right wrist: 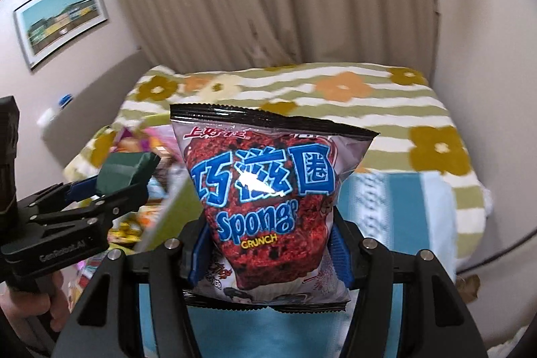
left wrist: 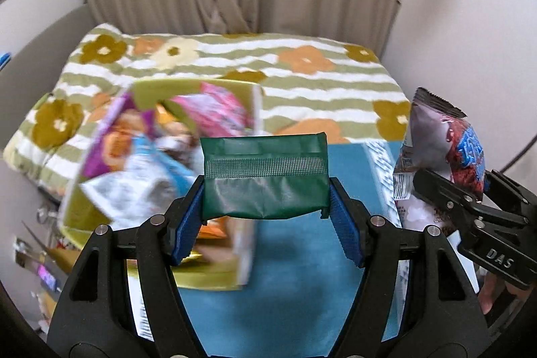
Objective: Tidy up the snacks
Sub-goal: 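Carry both items over the yellow box and open both tools to drop them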
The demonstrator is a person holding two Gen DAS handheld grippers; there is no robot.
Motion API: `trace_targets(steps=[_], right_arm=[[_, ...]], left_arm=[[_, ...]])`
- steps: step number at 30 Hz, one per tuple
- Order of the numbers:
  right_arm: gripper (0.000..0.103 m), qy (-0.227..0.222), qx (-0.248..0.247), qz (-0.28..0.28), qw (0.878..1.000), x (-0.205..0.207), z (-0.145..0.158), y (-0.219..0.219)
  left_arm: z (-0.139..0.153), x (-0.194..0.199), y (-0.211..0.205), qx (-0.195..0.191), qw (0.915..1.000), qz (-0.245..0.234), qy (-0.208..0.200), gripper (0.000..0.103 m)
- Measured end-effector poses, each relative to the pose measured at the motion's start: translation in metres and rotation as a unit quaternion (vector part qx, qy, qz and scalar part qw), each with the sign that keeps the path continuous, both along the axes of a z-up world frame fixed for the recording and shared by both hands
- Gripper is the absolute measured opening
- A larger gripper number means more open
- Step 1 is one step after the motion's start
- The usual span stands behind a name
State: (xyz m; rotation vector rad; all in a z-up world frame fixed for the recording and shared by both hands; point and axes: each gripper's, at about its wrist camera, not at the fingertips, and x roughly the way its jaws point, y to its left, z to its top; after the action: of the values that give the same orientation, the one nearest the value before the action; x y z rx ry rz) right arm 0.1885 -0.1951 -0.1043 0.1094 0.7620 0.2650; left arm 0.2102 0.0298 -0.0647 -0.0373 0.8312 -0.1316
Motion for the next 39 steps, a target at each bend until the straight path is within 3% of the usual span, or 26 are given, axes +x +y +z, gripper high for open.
trace_targets(steps=[4, 14, 15, 17, 18, 25, 35, 37, 38, 39], right_arm=[[0.055, -0.008, 0.011, 0.027, 1.0, 0.006, 0.013, 0.04], [0.055, 0.001, 0.012, 0.031, 0.999, 0.05, 0.017, 0.12], [0.055, 0.002, 0.011, 0.029, 1.0, 0.052, 0.018, 0.126], [0.055, 0.005, 0.01, 0.022, 1.0, 0.059, 0.017, 0.133], [0.055, 0.007, 0.009, 0.018, 1.0, 0.063, 0.017, 0.137], [0.055, 0.03, -0.001, -0.007, 1.0, 0.081, 0.007, 0.152], [0.056, 0.049, -0.032, -0.006, 0.998, 0.091, 0.004, 0.174], [0.058, 0.054, -0.042, 0.001, 0.998, 0.097, 0.001, 0.182], [0.065, 0.056, -0.053, 0.003, 0.997, 0.1, -0.003, 0.187], [0.079, 0.055, -0.06, 0.002, 0.997, 0.102, -0.005, 0.19]], left_arm=[[0.007, 0.012, 0.042, -0.001, 1.0, 0.008, -0.001, 0.066], [0.004, 0.075, 0.117, -0.006, 0.9998, -0.011, 0.013, 0.067], [0.002, 0.082, 0.121, -0.005, 0.9998, -0.014, 0.015, 0.071], [-0.001, 0.094, 0.129, -0.005, 0.9996, -0.022, 0.017, 0.1], [-0.001, 0.099, 0.132, -0.003, 0.9996, -0.024, 0.016, 0.103], [-0.007, 0.103, 0.157, -0.005, 0.9988, -0.045, 0.019, 0.103], [-0.01, 0.095, 0.198, -0.025, 0.999, -0.028, 0.024, 0.103], [-0.009, 0.095, 0.203, -0.025, 0.9991, -0.026, 0.021, 0.103], [-0.009, 0.096, 0.205, -0.025, 0.9991, -0.026, 0.021, 0.103], [-0.01, 0.095, 0.206, -0.024, 0.9991, -0.027, 0.021, 0.103]])
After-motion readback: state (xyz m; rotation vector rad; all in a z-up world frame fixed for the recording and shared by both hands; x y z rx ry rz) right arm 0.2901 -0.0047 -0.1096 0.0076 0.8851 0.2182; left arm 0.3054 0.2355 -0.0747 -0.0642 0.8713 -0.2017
